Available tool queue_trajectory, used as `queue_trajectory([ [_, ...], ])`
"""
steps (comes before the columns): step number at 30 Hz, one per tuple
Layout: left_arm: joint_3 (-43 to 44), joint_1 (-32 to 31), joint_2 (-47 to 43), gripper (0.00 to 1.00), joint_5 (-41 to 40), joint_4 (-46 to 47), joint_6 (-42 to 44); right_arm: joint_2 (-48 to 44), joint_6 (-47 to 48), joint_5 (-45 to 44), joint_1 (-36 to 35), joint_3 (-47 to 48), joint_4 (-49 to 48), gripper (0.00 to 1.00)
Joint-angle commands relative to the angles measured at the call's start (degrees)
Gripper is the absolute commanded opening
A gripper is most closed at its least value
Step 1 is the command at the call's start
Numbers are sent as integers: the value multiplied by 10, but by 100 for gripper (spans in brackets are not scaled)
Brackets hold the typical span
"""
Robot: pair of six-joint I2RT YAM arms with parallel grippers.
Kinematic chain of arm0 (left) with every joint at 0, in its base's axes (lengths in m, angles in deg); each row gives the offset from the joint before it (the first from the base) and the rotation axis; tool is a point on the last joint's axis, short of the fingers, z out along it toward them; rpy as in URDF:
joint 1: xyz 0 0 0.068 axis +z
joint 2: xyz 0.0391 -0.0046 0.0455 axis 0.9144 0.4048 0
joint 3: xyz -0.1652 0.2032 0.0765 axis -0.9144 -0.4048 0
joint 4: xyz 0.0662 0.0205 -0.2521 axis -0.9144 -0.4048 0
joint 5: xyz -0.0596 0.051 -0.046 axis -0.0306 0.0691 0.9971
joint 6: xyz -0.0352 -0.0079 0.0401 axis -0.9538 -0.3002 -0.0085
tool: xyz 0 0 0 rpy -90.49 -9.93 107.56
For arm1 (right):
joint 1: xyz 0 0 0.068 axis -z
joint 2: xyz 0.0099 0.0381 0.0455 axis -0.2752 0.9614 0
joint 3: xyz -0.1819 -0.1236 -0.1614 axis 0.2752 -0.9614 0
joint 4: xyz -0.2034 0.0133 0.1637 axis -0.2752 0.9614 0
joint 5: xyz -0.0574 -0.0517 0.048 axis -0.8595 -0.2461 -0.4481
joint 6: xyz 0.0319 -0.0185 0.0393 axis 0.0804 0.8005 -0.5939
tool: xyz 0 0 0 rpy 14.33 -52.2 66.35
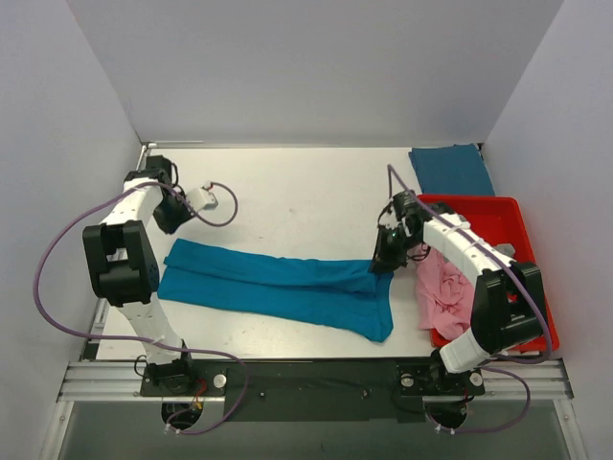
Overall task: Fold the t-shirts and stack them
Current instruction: Fold the other side of the tshirt into a rectangle
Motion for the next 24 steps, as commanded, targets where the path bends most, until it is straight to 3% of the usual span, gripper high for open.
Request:
queue_trajectory([
  [1, 73, -8, -36, 0, 26, 157, -113, -7, 31, 3, 53, 109, 52, 0],
  [4, 95, -6, -35, 0, 42, 150, -113, 5, 50, 0, 53, 143, 77, 0],
  [7, 105, -2, -22, 0, 130, -56, 22, 8, 44, 6, 39, 125, 74, 0],
  [9, 83, -7, -14, 7, 129, -140, 73, 12, 41, 3, 24, 110, 71, 0],
  [12, 29, -12, -10, 30, 115, -150, 90, 18, 36, -2, 2, 94, 66, 0],
  [14, 14, -11, -9, 37, 108, -145, 93, 20, 30, -4, -11, 86, 60, 0],
  [17, -5, -8, -5, 38, 77, -95, 84, 23, 25, -3, -21, 77, 50, 0],
  [24, 4, -6, 42, 38, 39, -92, 87, 21, 17, -3, -25, 56, 33, 0],
])
